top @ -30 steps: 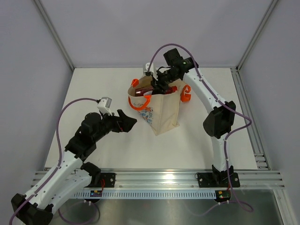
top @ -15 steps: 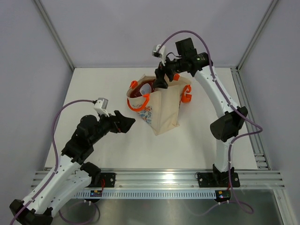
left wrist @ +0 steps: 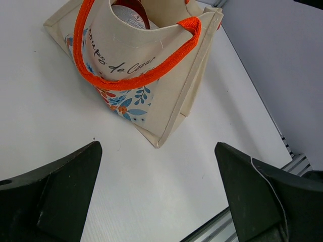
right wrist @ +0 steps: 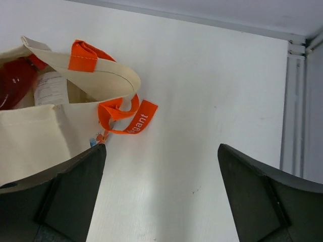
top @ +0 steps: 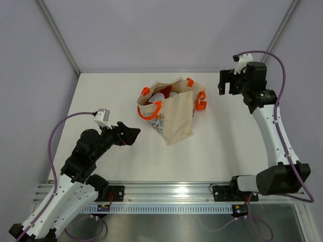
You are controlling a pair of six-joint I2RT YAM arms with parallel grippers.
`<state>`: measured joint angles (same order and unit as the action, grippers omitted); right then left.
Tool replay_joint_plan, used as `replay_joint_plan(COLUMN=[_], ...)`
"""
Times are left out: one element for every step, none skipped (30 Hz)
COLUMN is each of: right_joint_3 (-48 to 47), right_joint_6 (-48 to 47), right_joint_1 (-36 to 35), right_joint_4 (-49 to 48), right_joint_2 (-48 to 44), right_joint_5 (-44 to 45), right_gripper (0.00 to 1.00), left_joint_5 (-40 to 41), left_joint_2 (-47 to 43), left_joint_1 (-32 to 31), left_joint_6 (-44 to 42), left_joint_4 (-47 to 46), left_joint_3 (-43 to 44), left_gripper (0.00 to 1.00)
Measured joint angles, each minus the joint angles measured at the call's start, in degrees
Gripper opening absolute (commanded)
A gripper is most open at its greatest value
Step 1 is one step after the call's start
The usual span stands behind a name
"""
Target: Place the personal care products into the canvas bag
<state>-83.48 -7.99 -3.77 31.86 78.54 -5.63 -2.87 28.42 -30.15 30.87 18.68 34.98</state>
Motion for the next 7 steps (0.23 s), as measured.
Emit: replay_joint_plan(right_joint_3=[1.9,3.7,5.3,6.5,7.9,8.9,9.9], right_joint_6=[0.2,0.4,0.7,0.9,1.2,1.4,1.7], right_joint_1=[-0.3,-0.4,-0.4,-0.4,-0.4,-0.4,-0.4], right_joint_4=[-0.4,-1.0,-1.2,-1.3,-1.4,-1.5,-1.8], right_joint_2=[-2.1,-4.2,-6.0,-7.4,-9.1,-10.3,-11.3], right_joint_5=[1.9,3.3,4.7,5.4,6.3,6.8,7.1], right_gripper=[1.0,0.99,1.0,0.99,0.99,1.0,1.0], left_joint_5=[0.2,0.3,0.3,0.4,0.5,0.6,0.8], left_joint_2=[-0.1,-0.1,-0.1,-0.1,-0.2,-0.2,-0.3], left_joint_1=[0.0,0.0,0.0,0.0,0.0,0.0,0.0], left_joint_6=[0.0,0.0,0.0,0.0,0.0,0.0,0.0], left_joint_4=[0.1,0.3,0.7,1.1,1.5,1.9,2.4], left_joint_3=[0.0,0.0,0.0,0.0,0.0,0.0,0.0], left_gripper=[0.99,0.99,0.99,0.99,0.99,0.99,0.99])
